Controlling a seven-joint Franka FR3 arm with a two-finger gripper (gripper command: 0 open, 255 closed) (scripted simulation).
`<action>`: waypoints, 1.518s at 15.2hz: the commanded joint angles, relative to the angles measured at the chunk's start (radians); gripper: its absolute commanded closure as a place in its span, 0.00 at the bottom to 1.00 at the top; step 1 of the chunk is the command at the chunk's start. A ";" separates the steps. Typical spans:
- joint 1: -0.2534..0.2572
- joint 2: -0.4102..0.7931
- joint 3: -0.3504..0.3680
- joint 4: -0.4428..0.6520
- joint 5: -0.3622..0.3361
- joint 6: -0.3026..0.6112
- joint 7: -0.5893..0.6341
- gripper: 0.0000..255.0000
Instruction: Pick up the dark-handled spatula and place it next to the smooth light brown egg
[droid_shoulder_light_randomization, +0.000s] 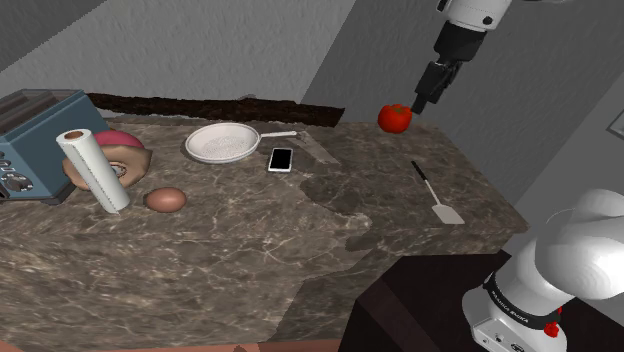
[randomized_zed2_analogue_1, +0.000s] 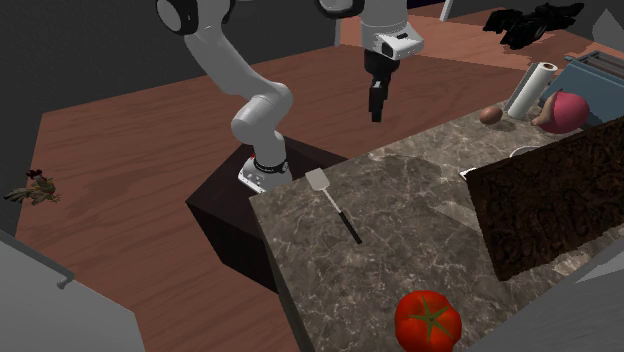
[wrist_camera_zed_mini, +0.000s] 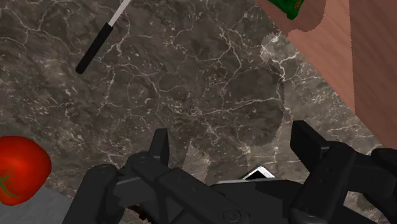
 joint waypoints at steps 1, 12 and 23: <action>0.000 0.000 0.000 0.000 0.000 0.000 0.000 0.00; -0.175 -0.015 -0.005 -0.314 -0.043 0.263 0.242 0.00; -0.342 0.039 -0.004 -0.562 -0.081 0.527 0.455 0.00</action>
